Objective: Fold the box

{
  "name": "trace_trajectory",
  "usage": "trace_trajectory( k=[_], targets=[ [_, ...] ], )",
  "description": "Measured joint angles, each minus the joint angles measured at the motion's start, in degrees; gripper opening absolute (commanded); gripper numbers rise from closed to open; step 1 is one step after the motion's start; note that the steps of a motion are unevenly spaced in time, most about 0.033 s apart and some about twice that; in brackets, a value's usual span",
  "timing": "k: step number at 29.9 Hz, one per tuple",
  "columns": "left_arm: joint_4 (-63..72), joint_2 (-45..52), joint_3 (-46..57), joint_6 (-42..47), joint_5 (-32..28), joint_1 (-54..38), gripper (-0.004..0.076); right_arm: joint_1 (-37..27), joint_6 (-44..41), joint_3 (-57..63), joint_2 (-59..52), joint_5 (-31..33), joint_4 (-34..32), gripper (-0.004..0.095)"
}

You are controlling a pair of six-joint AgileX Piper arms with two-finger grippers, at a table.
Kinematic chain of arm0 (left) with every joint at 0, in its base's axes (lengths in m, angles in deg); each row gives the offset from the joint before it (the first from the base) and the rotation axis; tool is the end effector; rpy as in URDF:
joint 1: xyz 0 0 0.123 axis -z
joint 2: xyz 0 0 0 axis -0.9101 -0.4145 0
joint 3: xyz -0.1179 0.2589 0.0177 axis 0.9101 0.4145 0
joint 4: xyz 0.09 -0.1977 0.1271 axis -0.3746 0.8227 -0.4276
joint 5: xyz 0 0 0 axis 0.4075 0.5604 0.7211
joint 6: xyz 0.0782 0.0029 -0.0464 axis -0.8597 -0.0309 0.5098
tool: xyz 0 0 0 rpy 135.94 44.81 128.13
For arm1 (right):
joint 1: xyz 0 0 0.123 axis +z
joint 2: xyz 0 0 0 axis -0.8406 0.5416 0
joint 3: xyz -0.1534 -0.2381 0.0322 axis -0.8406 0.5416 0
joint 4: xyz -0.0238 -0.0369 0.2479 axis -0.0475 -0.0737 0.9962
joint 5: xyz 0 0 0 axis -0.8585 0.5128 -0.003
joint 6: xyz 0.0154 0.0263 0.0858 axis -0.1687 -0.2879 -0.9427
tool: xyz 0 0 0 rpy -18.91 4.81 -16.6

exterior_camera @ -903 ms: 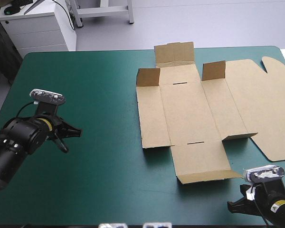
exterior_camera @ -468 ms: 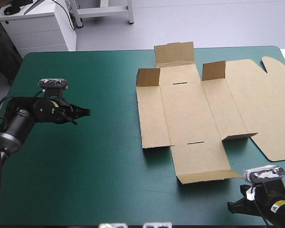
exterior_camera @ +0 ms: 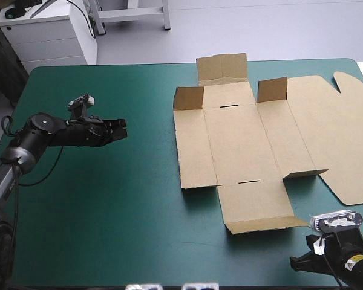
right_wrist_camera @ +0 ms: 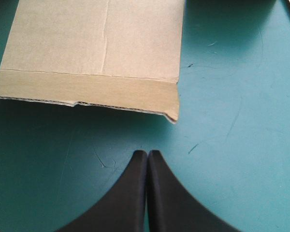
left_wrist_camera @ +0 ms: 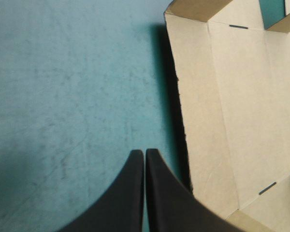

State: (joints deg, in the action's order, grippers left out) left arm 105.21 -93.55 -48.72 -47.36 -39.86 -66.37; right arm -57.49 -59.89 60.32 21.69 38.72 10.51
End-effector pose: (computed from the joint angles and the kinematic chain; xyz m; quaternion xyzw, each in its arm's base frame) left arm 0.3263 -0.0466 0.2841 -0.0415 0.9062 -0.3203 0.2730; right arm 0.0459 0.0173 0.2674 -0.1071 0.9287 0.0617 0.3496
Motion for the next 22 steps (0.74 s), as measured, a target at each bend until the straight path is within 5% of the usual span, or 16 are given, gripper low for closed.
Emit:
trace_trajectory(
  k=[8,22],
  targets=[
    [11.4,-5.2,0.0,-6.1,0.2,0.0,-0.0008,0.0,0.0,0.0,0.0,0.0,-0.1,-0.0019],
    [12.4,-7.2,0.0,-8.3,2.9,0.0,0.0015,0.0,0.0,0.0,0.0,0.0,-0.1,-0.0019]
  ],
)
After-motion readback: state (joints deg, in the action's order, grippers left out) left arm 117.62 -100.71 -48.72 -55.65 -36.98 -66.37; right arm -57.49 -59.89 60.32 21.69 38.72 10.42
